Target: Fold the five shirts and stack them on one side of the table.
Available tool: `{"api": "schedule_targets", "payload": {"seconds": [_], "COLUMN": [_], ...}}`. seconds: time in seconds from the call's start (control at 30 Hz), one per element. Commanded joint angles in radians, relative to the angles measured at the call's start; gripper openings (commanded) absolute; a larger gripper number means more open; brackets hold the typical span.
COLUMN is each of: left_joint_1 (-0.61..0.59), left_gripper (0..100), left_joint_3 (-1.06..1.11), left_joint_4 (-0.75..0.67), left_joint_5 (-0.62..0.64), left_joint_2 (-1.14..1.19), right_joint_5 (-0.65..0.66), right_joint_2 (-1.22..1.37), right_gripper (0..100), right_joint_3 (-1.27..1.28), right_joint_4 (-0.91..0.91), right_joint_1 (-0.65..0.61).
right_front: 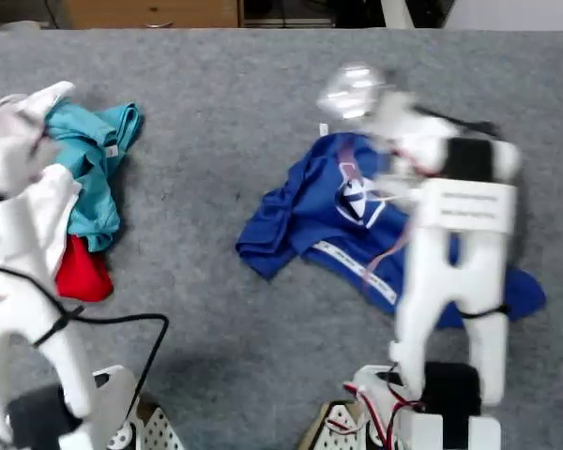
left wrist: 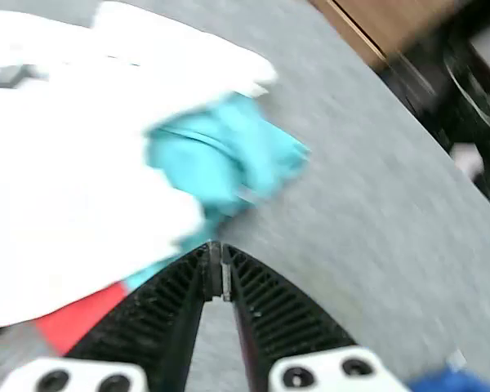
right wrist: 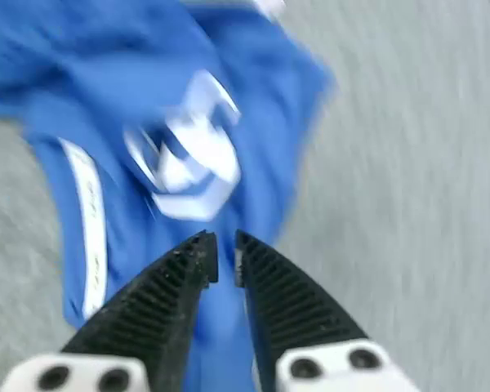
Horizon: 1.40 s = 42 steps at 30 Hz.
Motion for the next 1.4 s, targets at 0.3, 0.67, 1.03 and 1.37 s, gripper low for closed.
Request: {"api": "schedule_targets", "payload": {"seconds": [0.3, 0.67, 1.03, 1.37], "left_joint_1": [-0.089, -0.011, -0.008, -0.008], "left_gripper": [2, 2, 2, 2], "left_joint_3": [0.657, 0.959, 0.999, 1.003], "left_joint_4": [-0.44, -0.787, -0.845, -0.845], "left_joint_5": [-0.051, -0.052, -0.057, -0.057], "left_joint_2": [-0.203, -0.246, -0.245, -0.245], "right_joint_5": [0.011, 0.011, -0.028, -0.048], "right_joint_2": [0.314, 0.604, 0.951, 1.138], "right_gripper": [19.9, 20.2, 8.3, 2.4], "right_joint_3": [-0.001, -0.102, -0.527, -0.972], "right_joint_4": [-0.074, -0.144, -0.078, 0.026], "right_joint_1": [-0.308, -0.421, -0.383, -0.232]}}
